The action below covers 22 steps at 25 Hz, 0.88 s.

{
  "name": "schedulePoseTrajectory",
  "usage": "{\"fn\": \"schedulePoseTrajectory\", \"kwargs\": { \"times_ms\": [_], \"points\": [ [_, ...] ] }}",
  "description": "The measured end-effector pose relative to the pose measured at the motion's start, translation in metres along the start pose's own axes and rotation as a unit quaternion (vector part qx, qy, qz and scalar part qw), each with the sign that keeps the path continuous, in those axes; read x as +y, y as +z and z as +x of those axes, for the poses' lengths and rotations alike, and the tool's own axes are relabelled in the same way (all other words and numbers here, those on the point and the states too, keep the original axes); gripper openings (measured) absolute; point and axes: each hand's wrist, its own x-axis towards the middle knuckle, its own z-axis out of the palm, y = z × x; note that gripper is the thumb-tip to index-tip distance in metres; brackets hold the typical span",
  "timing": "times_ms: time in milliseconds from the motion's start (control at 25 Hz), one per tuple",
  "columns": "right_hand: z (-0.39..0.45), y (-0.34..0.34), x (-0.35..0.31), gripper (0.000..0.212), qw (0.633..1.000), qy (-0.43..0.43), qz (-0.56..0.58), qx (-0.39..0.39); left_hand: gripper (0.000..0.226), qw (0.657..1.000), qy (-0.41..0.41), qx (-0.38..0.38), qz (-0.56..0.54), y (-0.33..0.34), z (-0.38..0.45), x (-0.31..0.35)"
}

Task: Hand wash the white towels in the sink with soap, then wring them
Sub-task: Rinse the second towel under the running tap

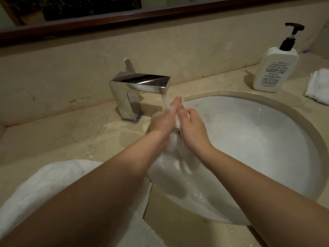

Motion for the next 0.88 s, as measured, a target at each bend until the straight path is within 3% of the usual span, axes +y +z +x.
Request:
{"fn": "schedulePoseTrajectory", "kwargs": {
  "times_ms": [120, 280, 440, 560, 640, 760, 880],
  "points": [
    [-0.002, 0.010, 0.000, 0.084, 0.998, -0.033, -0.061, 0.012, 0.101, 1.000, 0.003, 0.016, 0.026, 0.002, -0.002, 0.002],
    [0.011, 0.009, 0.002, 0.056, 0.992, -0.079, -0.082, 0.052, 0.076, 0.999, -0.008, 0.027, 0.031, 0.003, -0.001, 0.005],
    [0.013, 0.006, 0.007, 0.053, 0.993, -0.089, -0.064, 0.051, 0.064, 0.999, -0.002, 0.028, 0.023, 0.001, 0.004, 0.000],
    [0.013, 0.003, 0.007, 0.054, 0.991, -0.097, -0.075, 0.046, 0.062, 0.998, 0.014, 0.037, 0.052, -0.001, 0.001, 0.001],
    [0.014, -0.003, 0.006, 0.055, 0.994, -0.089, -0.045, 0.055, 0.076, 0.995, 0.016, 0.034, 0.095, -0.001, -0.005, 0.004],
    [0.019, -0.020, 0.003, 0.051, 0.992, -0.032, 0.089, 0.082, 0.098, 0.996, 0.016, -0.067, 0.053, -0.001, -0.011, 0.001],
    [0.017, -0.033, -0.003, 0.044, 0.975, 0.021, 0.206, 0.076, 0.075, 0.984, 0.050, -0.161, 0.060, 0.002, -0.016, 0.002]
  ]
}}
